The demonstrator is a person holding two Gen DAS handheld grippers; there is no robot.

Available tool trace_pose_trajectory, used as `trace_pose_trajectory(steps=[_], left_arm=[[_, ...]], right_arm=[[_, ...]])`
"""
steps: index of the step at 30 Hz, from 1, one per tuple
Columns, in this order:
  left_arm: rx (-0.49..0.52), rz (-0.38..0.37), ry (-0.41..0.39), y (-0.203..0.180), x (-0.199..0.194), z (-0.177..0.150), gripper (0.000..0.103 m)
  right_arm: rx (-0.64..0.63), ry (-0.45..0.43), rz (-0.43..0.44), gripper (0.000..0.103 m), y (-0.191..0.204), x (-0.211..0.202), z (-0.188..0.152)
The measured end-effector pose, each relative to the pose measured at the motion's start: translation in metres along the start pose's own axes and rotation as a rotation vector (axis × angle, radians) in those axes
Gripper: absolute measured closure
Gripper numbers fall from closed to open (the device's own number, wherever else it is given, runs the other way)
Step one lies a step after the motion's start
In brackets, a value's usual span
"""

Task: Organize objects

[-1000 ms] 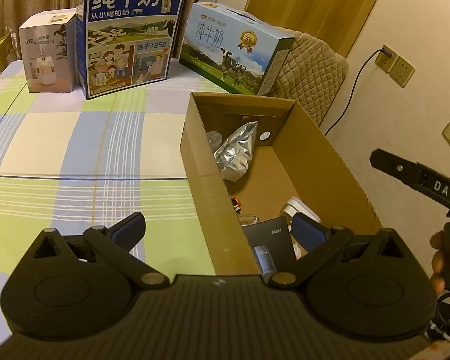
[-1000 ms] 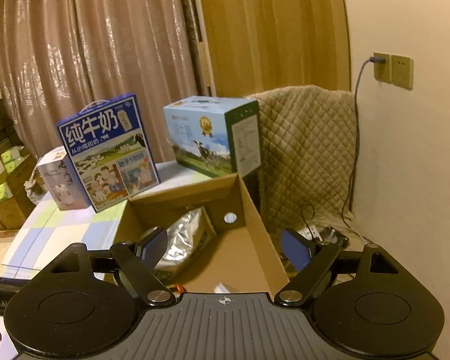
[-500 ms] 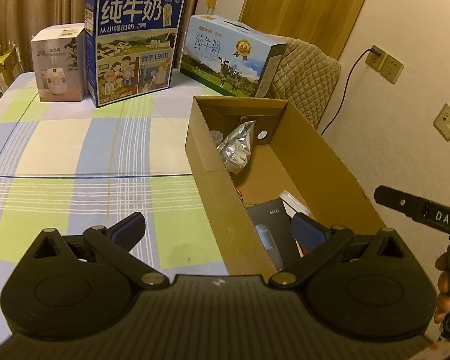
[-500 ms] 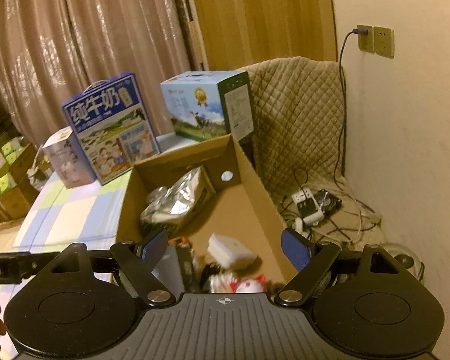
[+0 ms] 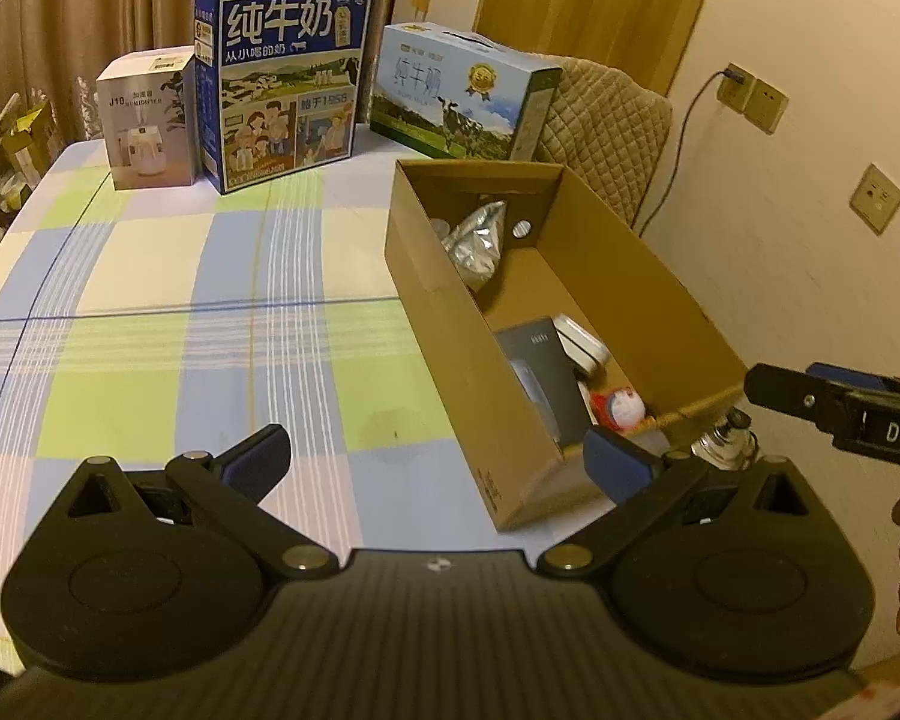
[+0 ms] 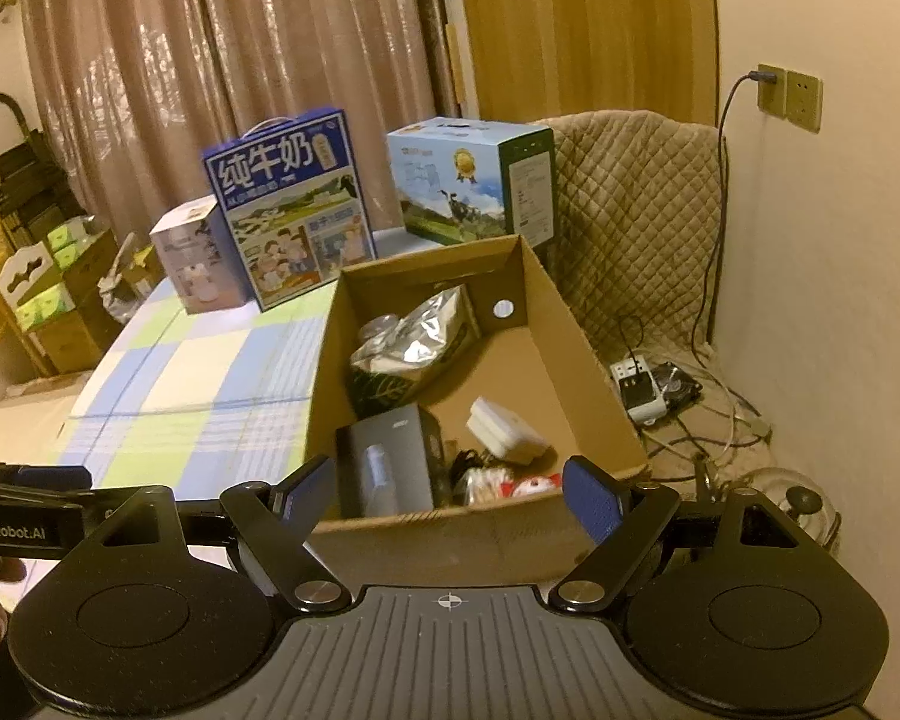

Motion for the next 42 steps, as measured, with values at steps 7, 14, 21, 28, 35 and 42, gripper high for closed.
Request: trace_pose_trajectory(steps=[7,14,21,28,35,42], left_arm=[[-0.01,0.024,-0.01,0.005,-0.017,-0.016,0.001],[-0.032,0.047,-0.036,0.014,-0.032,-0.023,0.001],[-0.042,0.04,-0.042,0.016,-0.044,-0.032,0.001],[-0.026,0.04,-0.017,0.014,-0.043,-0.052,0.001],[-0.024,0.047,-0.01,0.013,-0.042,-0.065,0.001],[-0.02,0.056,-0.008,0.013,-0.039,-0.067,0.001]], right_arm=[[-0.012,0.008,-0.001,0.023,0.011,-0.017,-0.014],[-0.048,0.025,-0.012,0.023,0.02,-0.024,-0.025],[-0.068,0.05,0.003,0.023,0.032,-0.028,-0.041],[-0.055,0.076,0.002,0.023,0.031,-0.026,-0.052],[-0.058,0.098,0.018,0.023,0.033,-0.025,-0.061],[-0.049,0.102,0.021,0.023,0.032,-0.023,-0.062]])
Point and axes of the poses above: each gripper's, at about its wrist camera, not at the fingertips, and x roughly the way its jaws point, y to its left, z to its top, the point moved 10 cm from there along x, roughly the way its jaws point, and after that the axes turned 9 degrees about -x, right-handed, at the moved point
